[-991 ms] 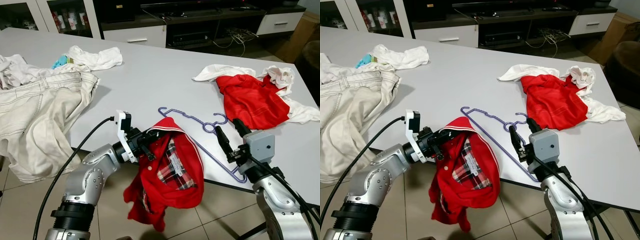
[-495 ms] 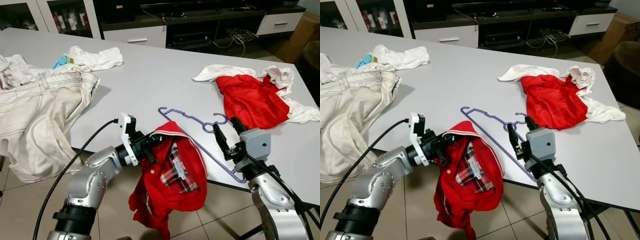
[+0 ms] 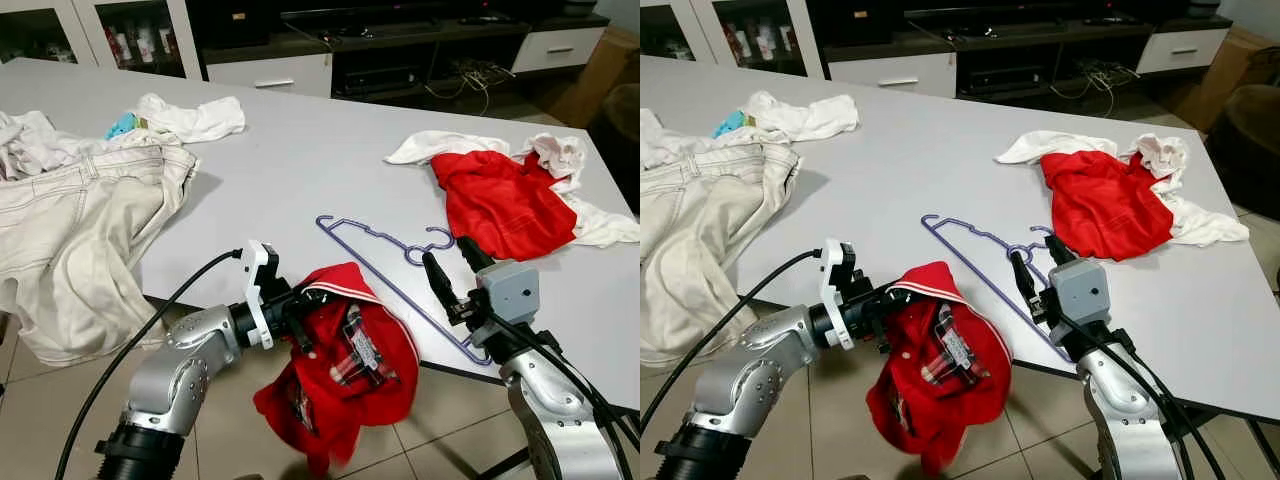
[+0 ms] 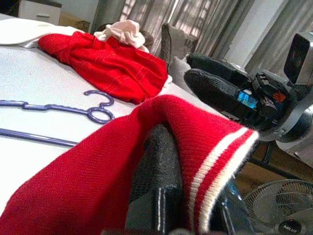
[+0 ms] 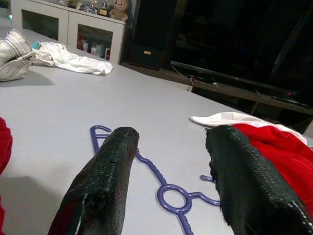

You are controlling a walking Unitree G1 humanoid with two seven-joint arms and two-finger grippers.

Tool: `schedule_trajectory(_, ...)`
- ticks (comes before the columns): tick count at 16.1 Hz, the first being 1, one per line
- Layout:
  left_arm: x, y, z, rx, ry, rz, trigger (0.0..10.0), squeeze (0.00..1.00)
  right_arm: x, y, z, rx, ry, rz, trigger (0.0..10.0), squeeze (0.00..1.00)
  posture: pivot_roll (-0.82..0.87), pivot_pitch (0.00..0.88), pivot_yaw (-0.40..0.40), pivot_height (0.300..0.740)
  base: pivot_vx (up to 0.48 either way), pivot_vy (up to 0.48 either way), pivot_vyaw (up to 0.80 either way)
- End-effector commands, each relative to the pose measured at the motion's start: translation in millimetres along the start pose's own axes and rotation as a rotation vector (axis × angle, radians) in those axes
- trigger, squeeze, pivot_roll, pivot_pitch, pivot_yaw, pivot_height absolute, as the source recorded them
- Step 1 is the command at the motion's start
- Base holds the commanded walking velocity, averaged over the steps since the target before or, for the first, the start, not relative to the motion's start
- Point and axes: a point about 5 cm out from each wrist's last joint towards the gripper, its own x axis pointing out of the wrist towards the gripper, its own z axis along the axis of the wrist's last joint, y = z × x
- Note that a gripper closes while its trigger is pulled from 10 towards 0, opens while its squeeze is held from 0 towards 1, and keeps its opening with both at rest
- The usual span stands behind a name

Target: Hang hanger

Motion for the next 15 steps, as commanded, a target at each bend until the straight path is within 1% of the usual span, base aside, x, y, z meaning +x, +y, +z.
schedule_trajectory(1, 1.7, -4.4, 5, 0.042, -0.008, -0.013, 10.0, 0.0, 0.5, -3.5, 1, -0.008, -0.008, -0.01, 10.0, 0.0, -0.08, 0.0, 0.006, 0.74, 0.0, 0.0, 0.0)
schedule_trajectory(4, -1.9, -9.4, -5, 0.067, 0.03, -0.014, 10.0, 0.0, 0.7, -2.2, 0, -0.003, -0.008, -0.014, 10.0, 0.0, -0.08, 0.0, 0.006, 0.74, 0.0, 0.0, 0.0)
schedule_trajectory(5, -3.3, -10.6, -12, 0.082, 0.054, -0.013, 10.0, 0.0, 0.7, -1.7, 0, -0.006, -0.007, -0.008, 10.0, 0.0, -0.08, 0.0, 0.006, 0.74, 0.0, 0.0, 0.0)
schedule_trajectory(7, -5.4, -10.9, -16, 0.09, 0.066, 0.002, 10.0, 0.0, 0.9, 0.2, 0, -0.014, -0.009, 0.016, 10.0, 0.0, -0.08, 0.0, 0.006, 0.74, 0.0, 0.0, 0.0)
schedule_trajectory(8, -5.7, -10.5, -17, 0.089, 0.066, 0.007, 10.0, 0.0, 0.9, 0.7, 1, -0.012, -0.009, 0.022, 10.0, 0.0, -0.08, 0.0, 0.006, 0.74, 0.0, 0.0, 0.0)
schedule_trajectory(9, -6.7, -10.5, -20, 0.09, 0.07, 0.013, 10.0, 0.0, 0.1, 5.3, 2, 0.006, -0.017, 0.066, 10.0, 0.0, -0.08, 0.0, 0.006, 0.74, 0.0, 0.0, 0.0)
schedule_trajectory(11, -6.8, -11.9, -22, 0.09, 0.069, 0.012, 10.0, 0.0, -1.8, 8.9, 4, 0.027, -0.026, 0.1, 10.0, 0.0, -0.08, 0.0, 0.005, 0.74, 0.0, 0.0, 0.0)
schedule_trajectory(15, -4.4, -13.5, -23, 0.092, 0.059, 0.014, 10.0, 0.0, -0.9, 11.0, 3, 0.025, -0.025, 0.102, 10.0, 0.0, -0.07, 0.0, 0.003, 0.74, 0.0, 0.0, 0.0)
